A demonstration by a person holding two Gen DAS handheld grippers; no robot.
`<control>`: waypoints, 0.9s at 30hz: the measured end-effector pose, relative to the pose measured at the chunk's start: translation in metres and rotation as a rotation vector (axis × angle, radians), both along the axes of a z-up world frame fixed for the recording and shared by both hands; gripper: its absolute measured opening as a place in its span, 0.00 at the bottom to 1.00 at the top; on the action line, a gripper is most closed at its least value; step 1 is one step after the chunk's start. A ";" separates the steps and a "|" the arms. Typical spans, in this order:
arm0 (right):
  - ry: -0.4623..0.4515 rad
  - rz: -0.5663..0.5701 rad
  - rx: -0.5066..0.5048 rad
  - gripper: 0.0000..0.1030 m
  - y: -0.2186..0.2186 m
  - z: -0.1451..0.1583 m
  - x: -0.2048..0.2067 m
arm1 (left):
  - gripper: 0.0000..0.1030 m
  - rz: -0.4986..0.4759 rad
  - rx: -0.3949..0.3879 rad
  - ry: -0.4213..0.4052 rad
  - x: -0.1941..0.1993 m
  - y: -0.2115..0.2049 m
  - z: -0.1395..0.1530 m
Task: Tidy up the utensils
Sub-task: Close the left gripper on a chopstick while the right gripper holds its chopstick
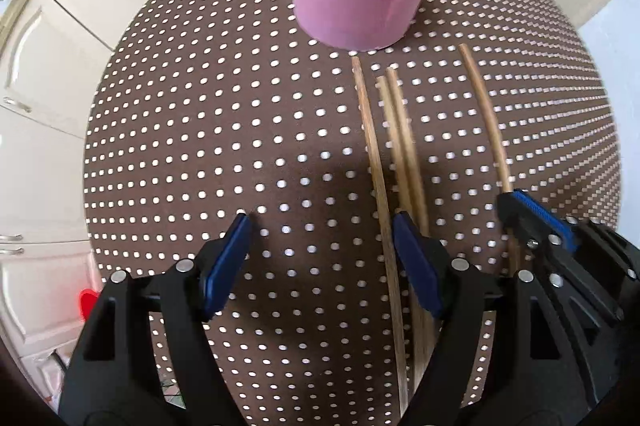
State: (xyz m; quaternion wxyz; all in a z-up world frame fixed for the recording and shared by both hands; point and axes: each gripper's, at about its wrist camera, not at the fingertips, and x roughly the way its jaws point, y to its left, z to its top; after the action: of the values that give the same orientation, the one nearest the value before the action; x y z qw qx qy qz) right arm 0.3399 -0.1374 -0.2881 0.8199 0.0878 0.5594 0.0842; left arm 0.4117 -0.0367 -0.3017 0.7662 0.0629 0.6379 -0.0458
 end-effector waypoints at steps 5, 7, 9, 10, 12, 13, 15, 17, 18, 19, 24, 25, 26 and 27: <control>0.020 -0.015 0.001 0.04 0.001 -0.001 0.000 | 0.11 -0.031 -0.029 -0.026 0.006 -0.005 0.005; 0.034 -0.024 0.000 0.04 0.001 -0.001 -0.003 | 0.09 -0.027 -0.048 -0.021 0.004 -0.004 0.006; 0.048 -0.027 0.000 0.04 0.000 0.000 -0.006 | 0.08 -0.030 -0.067 -0.015 -0.003 0.002 0.006; 0.064 -0.028 0.002 0.04 0.000 0.000 -0.009 | 0.08 -0.043 -0.072 -0.016 -0.009 0.004 0.006; 0.088 -0.033 0.007 0.04 -0.002 0.000 -0.014 | 0.07 -0.066 -0.076 -0.007 -0.019 0.012 0.006; 0.100 -0.033 0.012 0.04 -0.002 0.000 -0.019 | 0.07 -0.076 -0.081 -0.002 -0.024 0.017 0.007; 0.109 -0.034 0.020 0.05 -0.003 0.000 -0.025 | 0.07 -0.105 -0.084 0.010 -0.031 0.019 0.007; 0.118 -0.041 0.029 0.05 -0.005 0.000 -0.026 | 0.07 -0.109 -0.085 0.009 -0.035 0.026 0.006; 0.123 -0.044 0.030 0.05 -0.006 -0.001 -0.026 | 0.08 -0.103 -0.087 0.007 -0.035 0.027 0.006; 0.126 -0.047 0.023 0.05 -0.005 0.000 -0.023 | 0.08 -0.091 -0.094 0.011 -0.034 0.027 0.006; 0.102 -0.003 -0.094 0.12 0.009 0.003 -0.008 | 0.09 -0.074 -0.061 0.007 -0.022 0.026 0.004; 0.099 0.000 -0.100 0.12 0.011 0.003 -0.005 | 0.09 -0.066 -0.052 0.002 -0.019 0.024 0.003; 0.097 0.003 -0.106 0.12 0.012 0.003 -0.002 | 0.09 -0.054 -0.054 0.002 -0.013 0.026 0.001; 0.097 0.002 -0.107 0.12 0.012 0.003 0.000 | 0.10 -0.038 -0.059 0.006 -0.008 0.026 0.001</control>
State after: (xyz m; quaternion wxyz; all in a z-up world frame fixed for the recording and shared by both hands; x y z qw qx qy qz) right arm 0.3400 -0.1250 -0.2855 0.7954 0.0474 0.6021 0.0506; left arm 0.4033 -0.0110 -0.3003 0.7649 0.0524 0.6372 -0.0792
